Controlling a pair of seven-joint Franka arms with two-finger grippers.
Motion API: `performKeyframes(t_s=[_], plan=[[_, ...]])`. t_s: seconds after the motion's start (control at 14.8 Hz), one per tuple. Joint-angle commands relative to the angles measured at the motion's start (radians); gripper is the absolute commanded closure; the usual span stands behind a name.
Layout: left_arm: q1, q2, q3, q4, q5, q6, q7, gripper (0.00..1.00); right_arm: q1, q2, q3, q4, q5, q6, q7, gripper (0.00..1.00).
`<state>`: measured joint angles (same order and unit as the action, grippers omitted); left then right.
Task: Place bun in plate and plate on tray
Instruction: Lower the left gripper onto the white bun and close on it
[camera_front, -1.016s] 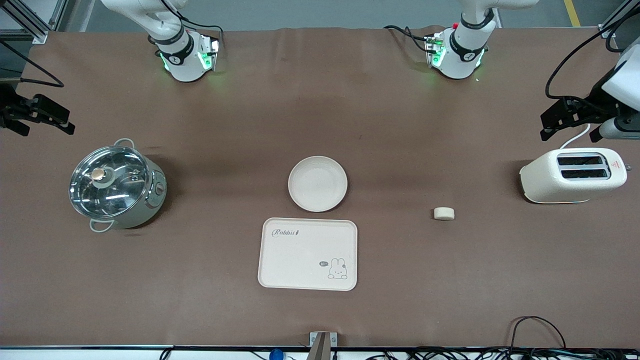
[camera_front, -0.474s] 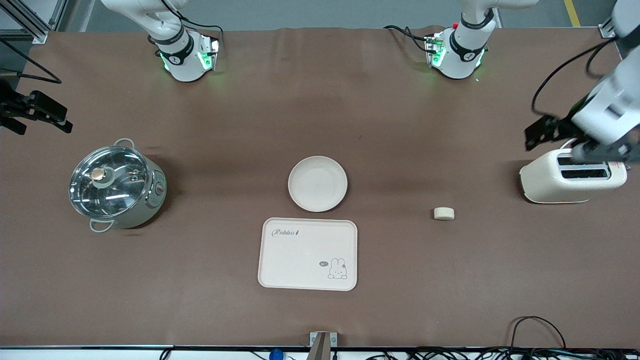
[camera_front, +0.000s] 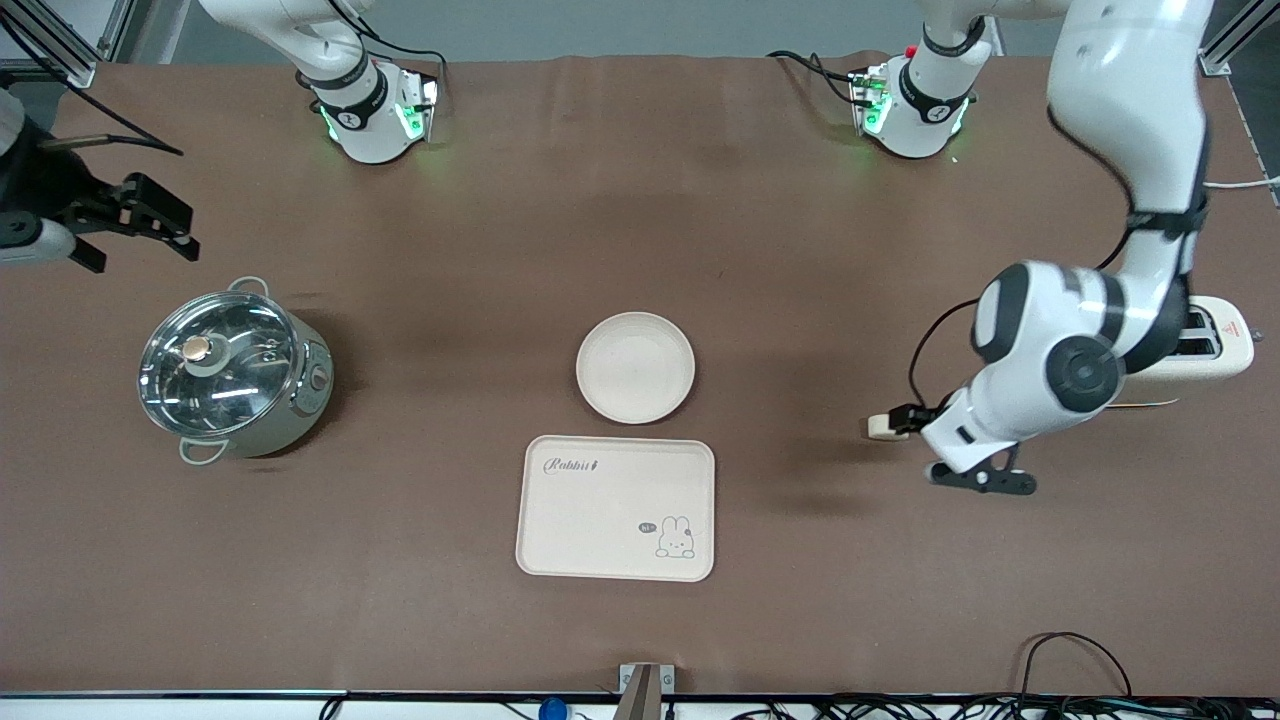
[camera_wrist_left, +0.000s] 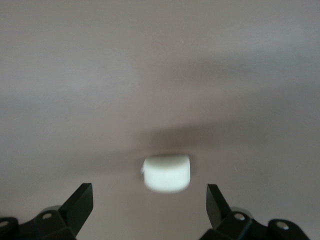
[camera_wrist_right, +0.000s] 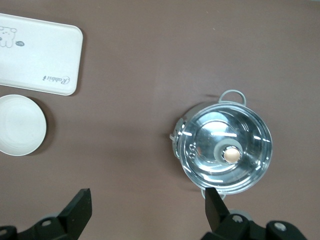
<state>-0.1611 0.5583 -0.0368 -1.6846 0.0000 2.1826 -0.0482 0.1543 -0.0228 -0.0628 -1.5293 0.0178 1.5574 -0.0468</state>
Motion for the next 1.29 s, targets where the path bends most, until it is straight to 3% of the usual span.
performKeyframes(t_s=[0.0,0.14,0.34,0.47,0.81,0.95,1.22], plan=[[0.003,-0.015,-0.003,-0.113,-0.026,0.136,-0.005,0.0,0.022,0.035,-0.005,0.034,0.005,0.006,0.007,0.0],[0.005,-0.017,-0.009,-0.196,-0.031,0.251,-0.025,0.0,0.022,0.047,-0.005,0.034,0.031,0.016,0.007,0.0],[0.012,-0.015,-0.034,-0.224,-0.055,0.27,-0.056,0.05,0.021,0.058,-0.006,0.034,0.074,0.016,0.007,0.0],[0.006,0.002,-0.035,-0.227,-0.069,0.27,-0.061,0.25,0.022,0.064,-0.006,0.034,0.08,0.018,0.007,0.0],[0.012,0.003,-0.044,-0.228,-0.09,0.273,-0.064,0.91,0.074,0.104,-0.006,0.058,0.077,0.021,0.05,0.0],[0.006,-0.003,-0.057,-0.225,-0.133,0.27,-0.079,0.99,0.086,0.125,-0.005,0.098,0.077,0.02,0.076,0.0],[-0.081,-0.037,-0.104,-0.121,-0.126,0.133,-0.333,1.0,0.096,0.126,-0.003,0.147,0.083,0.007,0.07,0.0]])
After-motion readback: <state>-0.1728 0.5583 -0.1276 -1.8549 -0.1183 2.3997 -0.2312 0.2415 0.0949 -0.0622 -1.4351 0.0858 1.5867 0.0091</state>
